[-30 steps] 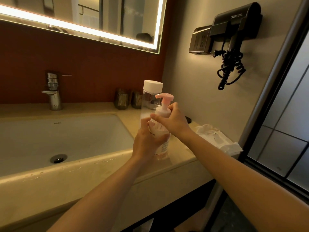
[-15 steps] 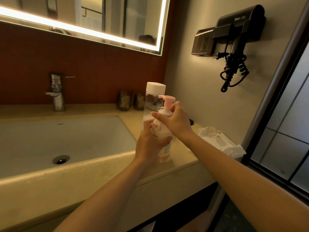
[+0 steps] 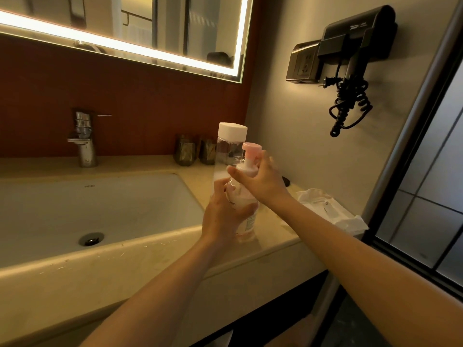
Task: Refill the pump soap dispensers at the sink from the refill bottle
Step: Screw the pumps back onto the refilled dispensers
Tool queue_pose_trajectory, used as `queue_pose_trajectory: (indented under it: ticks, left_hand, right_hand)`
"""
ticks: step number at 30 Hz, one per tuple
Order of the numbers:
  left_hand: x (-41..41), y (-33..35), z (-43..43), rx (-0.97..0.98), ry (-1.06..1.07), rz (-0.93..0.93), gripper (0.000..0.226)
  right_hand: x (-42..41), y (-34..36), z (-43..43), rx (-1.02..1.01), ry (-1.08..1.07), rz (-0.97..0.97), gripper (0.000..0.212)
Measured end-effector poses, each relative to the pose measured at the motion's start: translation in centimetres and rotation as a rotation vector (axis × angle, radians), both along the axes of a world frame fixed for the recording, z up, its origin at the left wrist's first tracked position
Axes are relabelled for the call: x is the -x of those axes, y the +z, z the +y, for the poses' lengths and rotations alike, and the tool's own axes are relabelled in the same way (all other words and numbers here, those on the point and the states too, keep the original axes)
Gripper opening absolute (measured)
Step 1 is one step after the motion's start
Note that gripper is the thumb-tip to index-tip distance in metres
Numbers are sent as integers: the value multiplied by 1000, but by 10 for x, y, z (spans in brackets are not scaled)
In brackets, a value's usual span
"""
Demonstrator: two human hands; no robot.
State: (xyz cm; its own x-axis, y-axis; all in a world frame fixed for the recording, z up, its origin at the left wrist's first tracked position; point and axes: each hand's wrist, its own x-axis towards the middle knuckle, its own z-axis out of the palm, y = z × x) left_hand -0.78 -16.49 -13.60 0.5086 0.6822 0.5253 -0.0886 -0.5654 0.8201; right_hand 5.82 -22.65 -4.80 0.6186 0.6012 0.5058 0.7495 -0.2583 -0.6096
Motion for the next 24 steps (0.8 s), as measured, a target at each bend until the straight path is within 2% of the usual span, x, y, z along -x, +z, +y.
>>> queue_pose_trajectory:
  ticks: [3,4,7,10,13,17,20,24]
  left_hand:
    - [1,1,-1,16,-7,-14,73]
    - [1,1,-2,24,-6,-18,72]
    - [0,1,-3,7,7,-22,72]
    - [0,0,-1,1,11,-20,71]
    - [0,1,-2,8,8,-20,71]
    - [2,4,-3,10,-2,-21,74]
    - [3,3,-3,13,-8,-29,72]
    - [3,3,0,15,-18,-21,71]
  right_hand:
    - [1,1,-6,-45,227,309,51]
    - [0,-1,-9,-66,278,354,45]
    - [-3,-8,-13,-113,228,192,45]
    - [-3,-3,-7,-82,94,27,59]
    - [-5,6,0,55,80,81,72]
    - [-8,4,-9,26,276,256,52]
    - [-9,0,-18,-50,314,191,44]
    - [-11,3,-14,-23,240,114,50]
